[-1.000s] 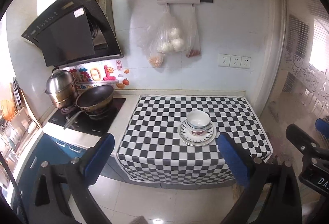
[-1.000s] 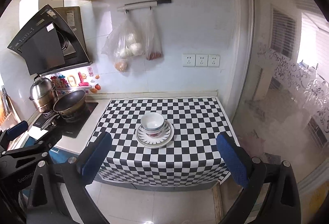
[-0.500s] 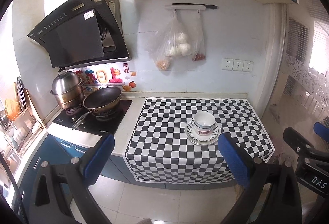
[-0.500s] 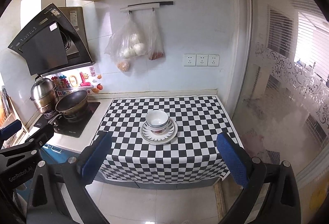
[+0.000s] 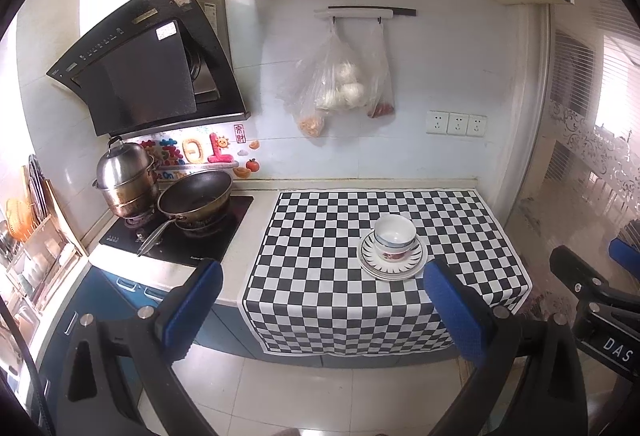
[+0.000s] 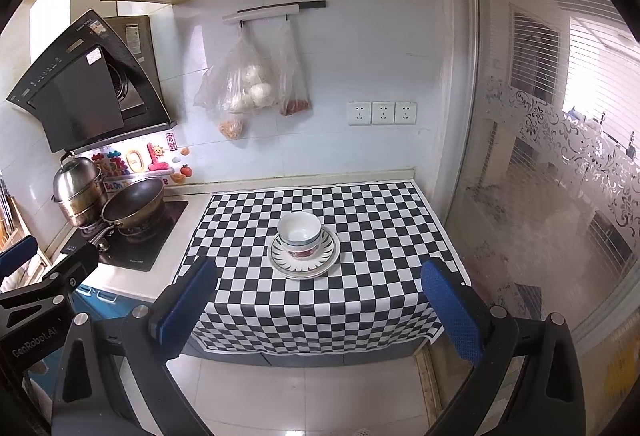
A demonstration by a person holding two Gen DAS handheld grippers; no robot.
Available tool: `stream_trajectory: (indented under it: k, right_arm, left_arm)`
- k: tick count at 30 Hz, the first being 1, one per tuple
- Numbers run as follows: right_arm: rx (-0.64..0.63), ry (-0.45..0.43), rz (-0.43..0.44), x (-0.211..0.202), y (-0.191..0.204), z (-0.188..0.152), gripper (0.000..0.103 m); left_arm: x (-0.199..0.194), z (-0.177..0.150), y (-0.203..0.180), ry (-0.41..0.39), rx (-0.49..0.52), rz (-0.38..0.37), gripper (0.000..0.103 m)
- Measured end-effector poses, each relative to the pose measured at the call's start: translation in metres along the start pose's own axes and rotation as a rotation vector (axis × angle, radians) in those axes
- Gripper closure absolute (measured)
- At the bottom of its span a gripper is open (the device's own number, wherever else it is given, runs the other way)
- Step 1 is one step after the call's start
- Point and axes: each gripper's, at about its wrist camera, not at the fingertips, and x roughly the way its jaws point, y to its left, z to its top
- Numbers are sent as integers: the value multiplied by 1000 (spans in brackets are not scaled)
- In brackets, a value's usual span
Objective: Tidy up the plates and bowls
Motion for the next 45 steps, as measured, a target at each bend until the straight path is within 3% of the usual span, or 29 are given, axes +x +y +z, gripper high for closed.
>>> stream_trajectory:
  k: [45]
  right_arm:
    - [1, 2, -5, -4, -20, -6, 0]
  left_arm:
    - [-5, -2, -4, 8, 18, -20, 0]
